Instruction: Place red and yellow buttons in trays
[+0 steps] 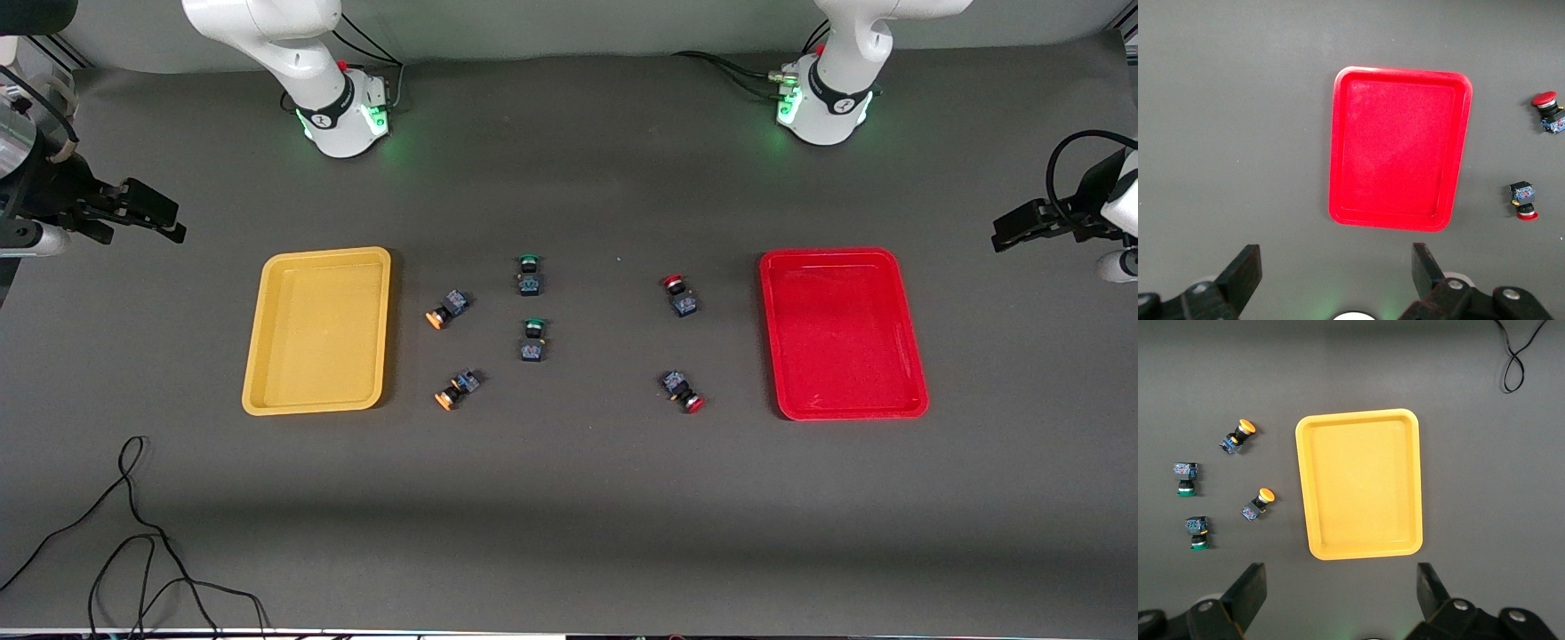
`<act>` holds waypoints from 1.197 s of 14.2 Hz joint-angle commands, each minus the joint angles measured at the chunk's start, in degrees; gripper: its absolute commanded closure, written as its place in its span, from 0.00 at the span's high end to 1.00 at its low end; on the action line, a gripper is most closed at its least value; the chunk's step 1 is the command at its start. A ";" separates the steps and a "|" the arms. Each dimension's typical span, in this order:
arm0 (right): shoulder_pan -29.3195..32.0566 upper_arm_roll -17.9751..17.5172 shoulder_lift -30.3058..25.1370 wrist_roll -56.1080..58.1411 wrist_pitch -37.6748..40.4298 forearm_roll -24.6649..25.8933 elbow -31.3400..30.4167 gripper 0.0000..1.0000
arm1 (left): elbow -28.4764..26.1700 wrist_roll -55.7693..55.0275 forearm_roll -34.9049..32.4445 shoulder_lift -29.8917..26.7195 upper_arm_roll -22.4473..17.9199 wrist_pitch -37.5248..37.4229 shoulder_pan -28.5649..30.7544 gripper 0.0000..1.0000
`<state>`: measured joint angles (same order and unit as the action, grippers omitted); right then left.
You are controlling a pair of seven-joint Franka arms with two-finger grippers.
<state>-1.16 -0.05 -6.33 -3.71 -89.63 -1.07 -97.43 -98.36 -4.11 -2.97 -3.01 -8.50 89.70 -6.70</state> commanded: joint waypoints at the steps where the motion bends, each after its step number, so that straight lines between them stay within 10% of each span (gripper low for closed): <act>1: -0.51 0.31 -0.35 0.28 0.33 1.34 -0.30 1.00 | 1.24 0.15 0.06 0.37 -0.12 -1.63 -0.59 1.00; 5: -0.42 0.31 0.53 -0.60 0.33 0.55 -0.21 1.00 | 0.01 -0.28 0.24 0.11 0.58 -1.46 -1.20 1.00; 9: -1.56 -0.13 1.93 -2.18 -0.28 0.46 -0.13 1.00 | -2.62 -14.66 0.33 2.82 9.96 1.17 -2.96 1.00; 14: -5.25 -0.13 6.76 -10.58 -3.70 -0.50 0.49 1.00 | -2.72 -36.28 0.33 14.67 23.86 12.49 -3.40 1.00; 17: -10.16 -0.13 12.73 -25.42 -8.00 -4.72 -0.56 1.00 | -3.06 -41.77 0.07 21.18 25.20 19.71 -6.47 1.00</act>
<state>-8.32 -0.49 1.78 -19.82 -95.01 -3.79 -98.35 -102.01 -42.59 -2.52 14.64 16.81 106.62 -11.58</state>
